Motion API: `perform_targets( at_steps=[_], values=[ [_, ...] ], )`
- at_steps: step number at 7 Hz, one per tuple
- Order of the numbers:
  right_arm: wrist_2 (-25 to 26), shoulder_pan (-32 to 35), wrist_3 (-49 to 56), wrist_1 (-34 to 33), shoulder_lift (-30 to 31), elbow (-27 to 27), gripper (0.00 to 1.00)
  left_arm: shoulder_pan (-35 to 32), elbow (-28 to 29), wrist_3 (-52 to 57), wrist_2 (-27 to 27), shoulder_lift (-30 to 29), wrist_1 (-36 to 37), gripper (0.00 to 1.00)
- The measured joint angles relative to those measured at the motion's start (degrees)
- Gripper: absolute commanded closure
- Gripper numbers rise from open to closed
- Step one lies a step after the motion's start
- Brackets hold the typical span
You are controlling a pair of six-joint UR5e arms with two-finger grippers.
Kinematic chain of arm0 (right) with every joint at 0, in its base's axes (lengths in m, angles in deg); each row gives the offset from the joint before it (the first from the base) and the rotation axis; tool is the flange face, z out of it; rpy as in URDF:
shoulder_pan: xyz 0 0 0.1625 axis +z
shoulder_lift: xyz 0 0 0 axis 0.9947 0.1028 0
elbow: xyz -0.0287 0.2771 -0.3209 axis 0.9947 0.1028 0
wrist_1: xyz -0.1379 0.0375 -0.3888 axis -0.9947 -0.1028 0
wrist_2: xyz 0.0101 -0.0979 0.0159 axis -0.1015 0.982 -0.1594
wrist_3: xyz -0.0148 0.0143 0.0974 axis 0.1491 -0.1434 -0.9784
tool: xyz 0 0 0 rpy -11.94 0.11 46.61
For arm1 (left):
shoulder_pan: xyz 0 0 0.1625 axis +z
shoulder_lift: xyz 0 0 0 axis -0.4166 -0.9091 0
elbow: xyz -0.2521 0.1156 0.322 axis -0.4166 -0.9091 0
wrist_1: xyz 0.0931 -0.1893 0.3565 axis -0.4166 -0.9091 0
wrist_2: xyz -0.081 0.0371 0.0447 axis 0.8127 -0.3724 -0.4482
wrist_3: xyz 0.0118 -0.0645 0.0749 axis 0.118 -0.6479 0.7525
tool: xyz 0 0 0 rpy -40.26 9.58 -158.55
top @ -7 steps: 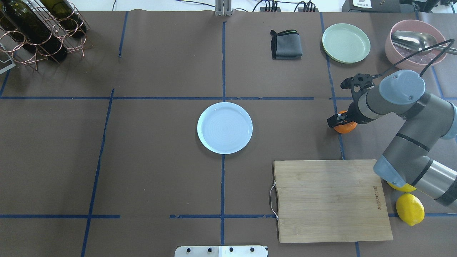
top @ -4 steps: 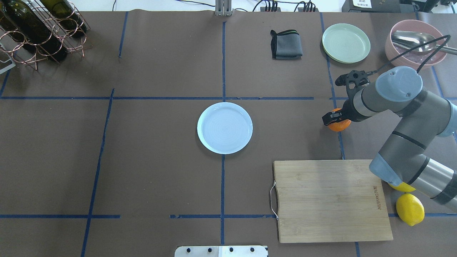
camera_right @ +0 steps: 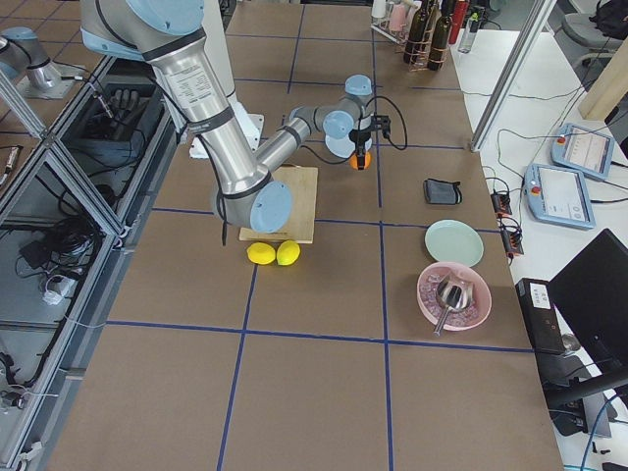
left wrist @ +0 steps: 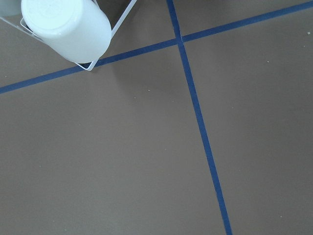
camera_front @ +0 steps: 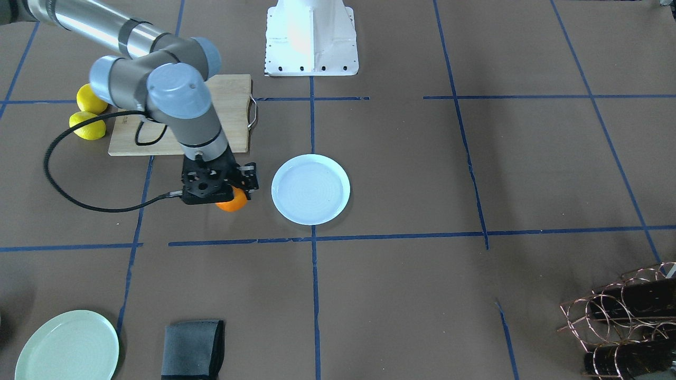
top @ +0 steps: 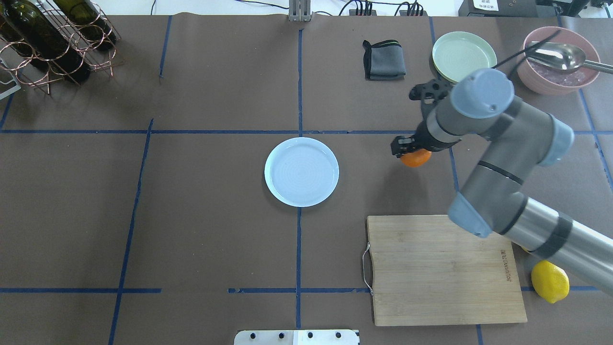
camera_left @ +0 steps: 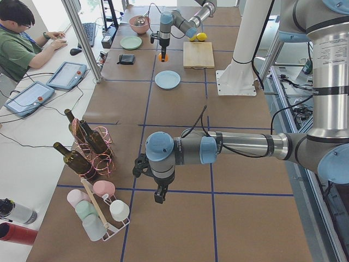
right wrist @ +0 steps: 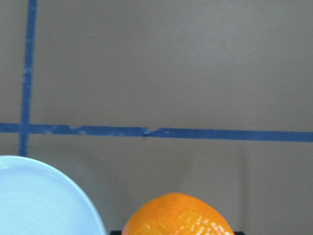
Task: Pick orange to plate
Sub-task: 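Carry the orange with the right gripper over the white plate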
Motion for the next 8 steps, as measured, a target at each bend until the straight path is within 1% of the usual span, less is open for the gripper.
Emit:
perform_targets(
  at_steps=[1,2,3,4,6,8],
  values=[
    [2.3,-2.3,-4.4,-0.6,-6.5,5.4,0.87,0.0,0.0,-0.1,0.0,-0.1,0.0,0.00],
    [4.7,-4.6,-7.5,-0.5,-11.1,10.4,0.76,0.0,0.0,-0.2,0.0,-0.2,0.0,0.00],
    [6.4,-6.3,-9.0,-0.4,-13.5,13.4,0.58,0.0,-0.1,-0.3,0.0,-0.3,0.0,0.00],
    [7.4,-7.6,-9.6,-0.4,-14.3,14.7,0.12,0.0,-0.1,-0.3,0.0,-0.3,0.0,0.00],
    [8.7,-8.8,-9.7,-0.5,-13.9,15.4,0.01,0.0,-0.1,-0.3,0.0,-0.4,0.0,0.00],
    [9.1,-8.5,-8.7,-0.5,-13.6,15.2,0.00,0.0,-0.1,-0.3,0.0,-0.4,0.0,0.00]
  ],
)
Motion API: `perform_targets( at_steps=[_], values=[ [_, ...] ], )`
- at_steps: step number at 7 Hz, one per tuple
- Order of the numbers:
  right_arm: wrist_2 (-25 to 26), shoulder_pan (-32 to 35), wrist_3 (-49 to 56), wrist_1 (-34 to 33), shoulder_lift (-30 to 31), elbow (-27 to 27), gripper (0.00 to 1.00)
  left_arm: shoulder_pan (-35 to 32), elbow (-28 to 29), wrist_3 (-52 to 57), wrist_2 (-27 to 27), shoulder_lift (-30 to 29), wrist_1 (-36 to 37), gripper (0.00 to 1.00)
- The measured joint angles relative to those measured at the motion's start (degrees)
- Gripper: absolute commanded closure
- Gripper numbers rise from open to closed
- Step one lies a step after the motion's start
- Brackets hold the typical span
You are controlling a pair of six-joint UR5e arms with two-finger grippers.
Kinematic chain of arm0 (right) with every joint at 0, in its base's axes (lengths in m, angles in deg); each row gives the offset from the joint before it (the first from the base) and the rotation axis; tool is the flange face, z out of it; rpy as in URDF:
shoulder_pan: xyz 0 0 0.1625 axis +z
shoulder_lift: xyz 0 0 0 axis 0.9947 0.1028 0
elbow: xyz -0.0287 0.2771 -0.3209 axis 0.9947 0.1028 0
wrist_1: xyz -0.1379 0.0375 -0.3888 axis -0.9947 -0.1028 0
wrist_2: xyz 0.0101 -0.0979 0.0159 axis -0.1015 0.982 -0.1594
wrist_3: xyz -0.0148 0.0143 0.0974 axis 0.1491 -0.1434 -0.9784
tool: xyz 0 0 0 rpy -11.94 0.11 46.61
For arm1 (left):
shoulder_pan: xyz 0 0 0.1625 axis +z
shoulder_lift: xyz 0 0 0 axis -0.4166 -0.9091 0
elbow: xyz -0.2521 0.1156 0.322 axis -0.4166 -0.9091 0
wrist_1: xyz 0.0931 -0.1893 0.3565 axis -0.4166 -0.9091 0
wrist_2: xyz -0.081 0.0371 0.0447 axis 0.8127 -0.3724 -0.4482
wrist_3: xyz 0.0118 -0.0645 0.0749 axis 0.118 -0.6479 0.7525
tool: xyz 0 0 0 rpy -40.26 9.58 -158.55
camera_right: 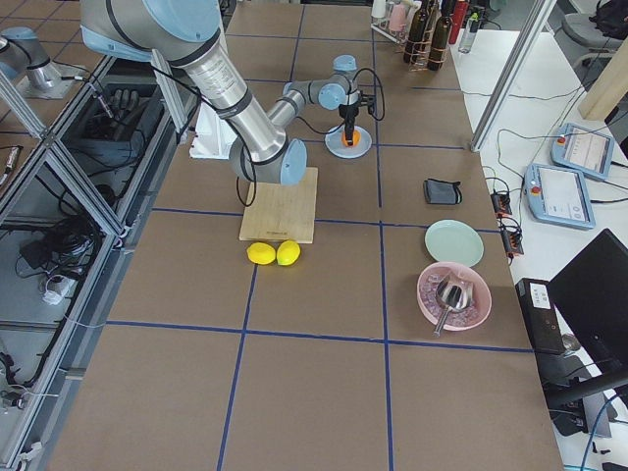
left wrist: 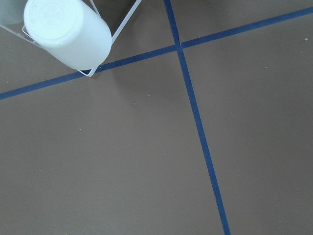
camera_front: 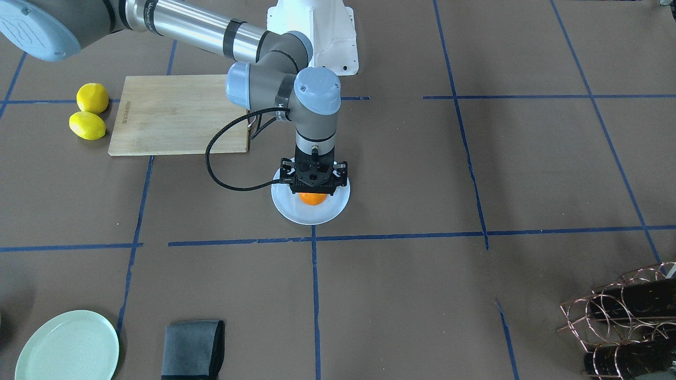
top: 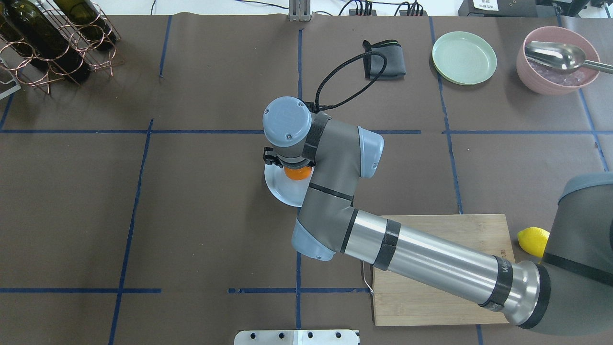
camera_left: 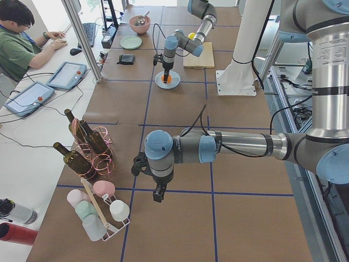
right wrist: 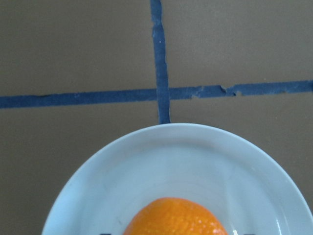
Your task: Pick orange to plate
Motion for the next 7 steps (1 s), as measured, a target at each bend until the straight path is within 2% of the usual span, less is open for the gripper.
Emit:
perform_targets(
  at_steps=[1,3,5,7],
  values=[
    [-1.2,1.6,1.2,-0.1,0.2,-0.9,0.00,0.0,0.1,0.0,0.0,0.0,0.0,0.00],
    [-8.9,9.1,7.3,-0.4,4.5,-7.3,0.00,0.0,0.4,0.2,0.1,0.1,0.1,0.00],
    [-19.8,20.3,19.9,-0.5,14.8,-16.4,0.00,0.0,0.4,-0.2,0.3,0.1,0.4,0.00],
    [-28.1,31.5,37.3,-0.5,26.1,-22.6,0.00,0.0,0.2,-4.1,0.4,0.2,0.6,0.00]
  ],
)
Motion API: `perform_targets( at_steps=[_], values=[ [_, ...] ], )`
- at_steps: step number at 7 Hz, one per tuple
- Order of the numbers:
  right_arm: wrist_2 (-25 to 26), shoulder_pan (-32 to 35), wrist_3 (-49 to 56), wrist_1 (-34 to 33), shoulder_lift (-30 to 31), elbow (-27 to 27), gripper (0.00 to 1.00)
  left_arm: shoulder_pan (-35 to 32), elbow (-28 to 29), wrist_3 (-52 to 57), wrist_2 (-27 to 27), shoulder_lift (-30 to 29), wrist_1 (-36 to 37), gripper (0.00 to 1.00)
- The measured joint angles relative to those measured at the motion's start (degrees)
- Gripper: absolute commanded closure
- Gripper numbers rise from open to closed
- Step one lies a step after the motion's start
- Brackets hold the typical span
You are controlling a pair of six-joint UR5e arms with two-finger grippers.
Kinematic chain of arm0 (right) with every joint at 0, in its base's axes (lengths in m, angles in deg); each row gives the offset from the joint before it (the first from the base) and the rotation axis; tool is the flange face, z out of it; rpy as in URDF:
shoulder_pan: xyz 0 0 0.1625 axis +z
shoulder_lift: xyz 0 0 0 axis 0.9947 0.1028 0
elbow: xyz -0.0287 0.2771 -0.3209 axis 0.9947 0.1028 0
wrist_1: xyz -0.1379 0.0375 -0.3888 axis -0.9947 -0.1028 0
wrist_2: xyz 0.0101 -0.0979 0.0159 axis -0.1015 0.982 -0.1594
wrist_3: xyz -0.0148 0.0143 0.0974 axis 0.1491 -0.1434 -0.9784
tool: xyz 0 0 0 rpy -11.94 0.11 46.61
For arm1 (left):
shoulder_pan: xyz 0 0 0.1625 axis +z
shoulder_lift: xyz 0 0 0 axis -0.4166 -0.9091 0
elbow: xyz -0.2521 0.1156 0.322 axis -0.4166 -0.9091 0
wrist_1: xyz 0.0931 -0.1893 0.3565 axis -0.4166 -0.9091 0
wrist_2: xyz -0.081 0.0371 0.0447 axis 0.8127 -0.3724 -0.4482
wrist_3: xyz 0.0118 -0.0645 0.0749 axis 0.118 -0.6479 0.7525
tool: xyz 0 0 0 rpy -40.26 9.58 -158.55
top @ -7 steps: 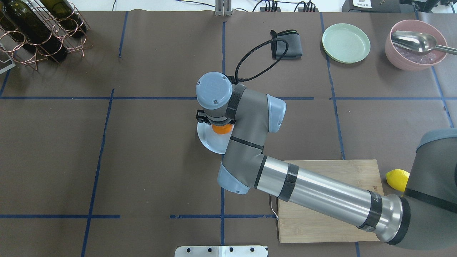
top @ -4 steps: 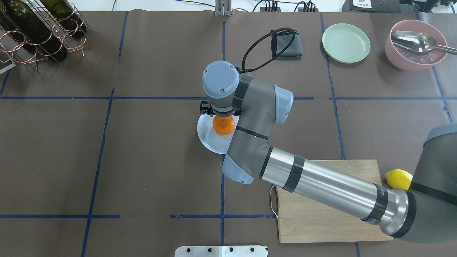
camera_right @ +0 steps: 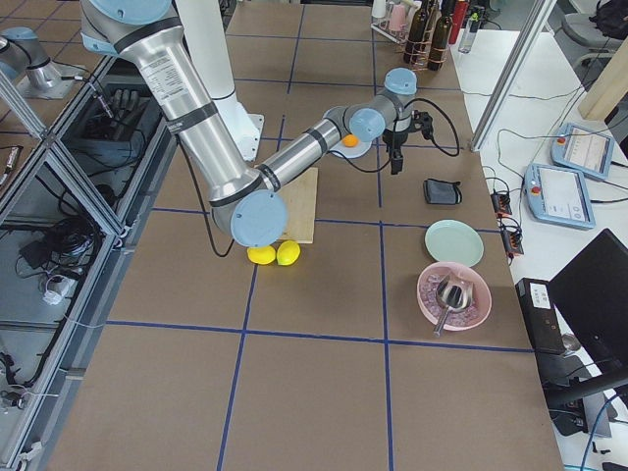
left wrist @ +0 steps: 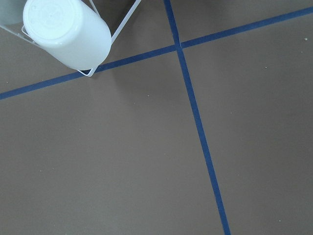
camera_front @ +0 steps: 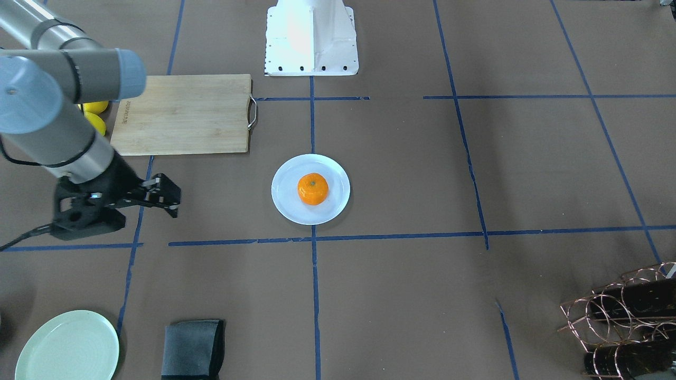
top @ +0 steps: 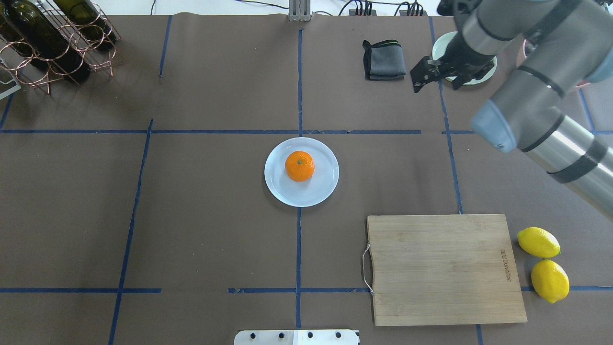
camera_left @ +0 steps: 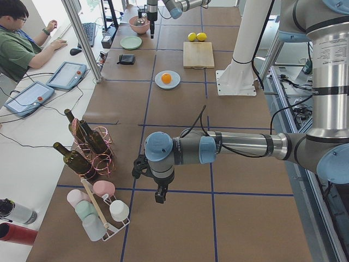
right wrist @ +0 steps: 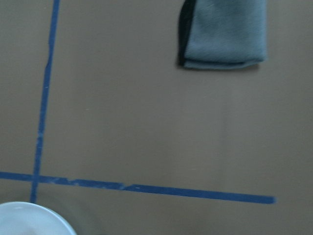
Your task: Pick orange to plate
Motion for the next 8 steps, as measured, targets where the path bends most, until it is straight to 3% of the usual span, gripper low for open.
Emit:
perform_targets(
  at_steps=[2,4,8],
  values=[
    [-4.2,9.6,20.2,0.1,10.0,-1.0,0.00,0.0,-0.3,-1.4,0.1,-0.2,-0.3,0.00],
    [-4.9,17.9,35.4,0.0,18.5,-0.5,0.00,0.1,-0.5,-1.4,0.0,-0.3,-0.6,0.00],
    [-4.4,26.9,40.4,-1.2,31.6,0.0,0.00,0.1,-1.4,-1.4,0.0,-0.3,-0.4,0.00]
  ],
)
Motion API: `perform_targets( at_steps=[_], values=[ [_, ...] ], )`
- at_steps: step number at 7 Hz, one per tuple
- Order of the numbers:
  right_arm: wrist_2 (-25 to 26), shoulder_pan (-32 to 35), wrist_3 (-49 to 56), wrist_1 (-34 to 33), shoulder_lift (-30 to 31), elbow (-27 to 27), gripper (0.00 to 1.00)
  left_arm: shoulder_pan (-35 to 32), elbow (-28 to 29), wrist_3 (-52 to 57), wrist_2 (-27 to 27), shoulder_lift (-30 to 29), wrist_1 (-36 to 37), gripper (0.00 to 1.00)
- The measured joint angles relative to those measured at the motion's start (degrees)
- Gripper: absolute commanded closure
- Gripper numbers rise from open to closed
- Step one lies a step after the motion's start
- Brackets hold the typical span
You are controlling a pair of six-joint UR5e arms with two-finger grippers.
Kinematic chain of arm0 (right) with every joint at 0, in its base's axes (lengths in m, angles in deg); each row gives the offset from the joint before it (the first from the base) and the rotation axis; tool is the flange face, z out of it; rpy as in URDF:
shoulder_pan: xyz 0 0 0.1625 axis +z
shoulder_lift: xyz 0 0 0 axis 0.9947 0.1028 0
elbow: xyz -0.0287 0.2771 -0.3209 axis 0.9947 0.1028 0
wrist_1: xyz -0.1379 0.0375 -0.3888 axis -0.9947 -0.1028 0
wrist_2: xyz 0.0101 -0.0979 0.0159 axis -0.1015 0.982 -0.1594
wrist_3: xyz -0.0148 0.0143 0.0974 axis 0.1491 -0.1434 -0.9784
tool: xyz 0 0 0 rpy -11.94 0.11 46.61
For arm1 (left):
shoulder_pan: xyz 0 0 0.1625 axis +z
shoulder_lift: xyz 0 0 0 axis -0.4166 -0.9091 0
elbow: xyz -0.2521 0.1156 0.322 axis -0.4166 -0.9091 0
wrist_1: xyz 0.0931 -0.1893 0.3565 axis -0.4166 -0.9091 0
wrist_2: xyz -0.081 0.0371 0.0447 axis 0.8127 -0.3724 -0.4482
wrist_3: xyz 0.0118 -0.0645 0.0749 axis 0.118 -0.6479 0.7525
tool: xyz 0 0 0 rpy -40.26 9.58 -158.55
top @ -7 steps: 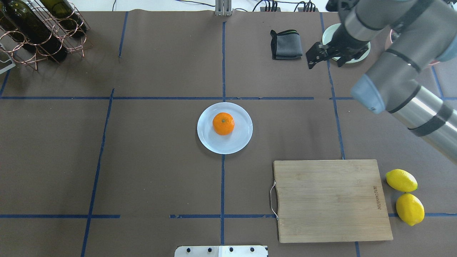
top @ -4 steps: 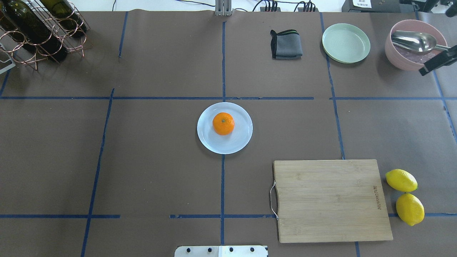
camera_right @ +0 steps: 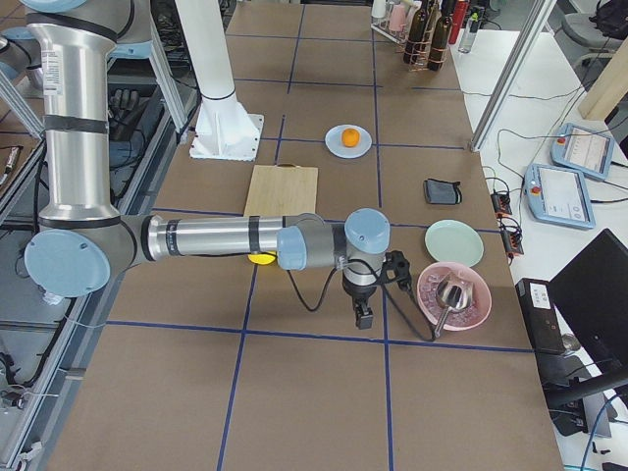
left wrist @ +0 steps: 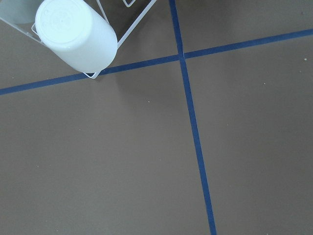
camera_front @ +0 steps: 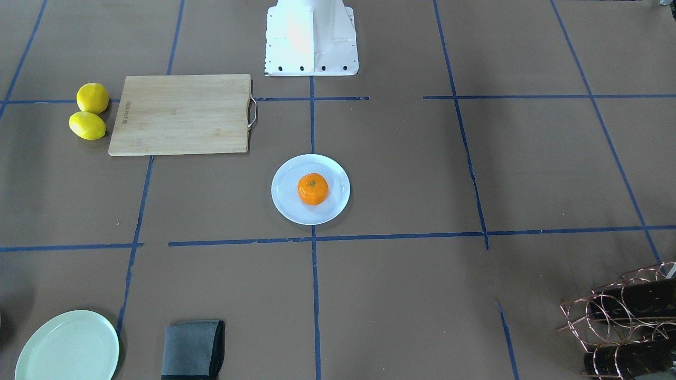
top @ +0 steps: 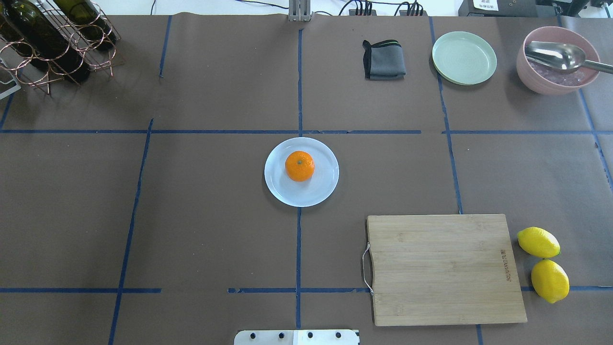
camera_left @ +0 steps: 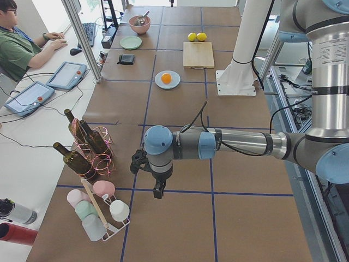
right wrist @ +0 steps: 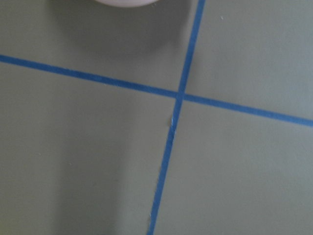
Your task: Pick orange to plate
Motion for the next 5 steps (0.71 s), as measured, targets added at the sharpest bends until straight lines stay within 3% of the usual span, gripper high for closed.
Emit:
perform_targets(
  at_steps=[5],
  values=[
    [0.4,2.1,0.2,1.4,3.6,-2.4,0.00,0.0,0.0,0.1,0.1,0.1,-0.1,0.00]
  ],
)
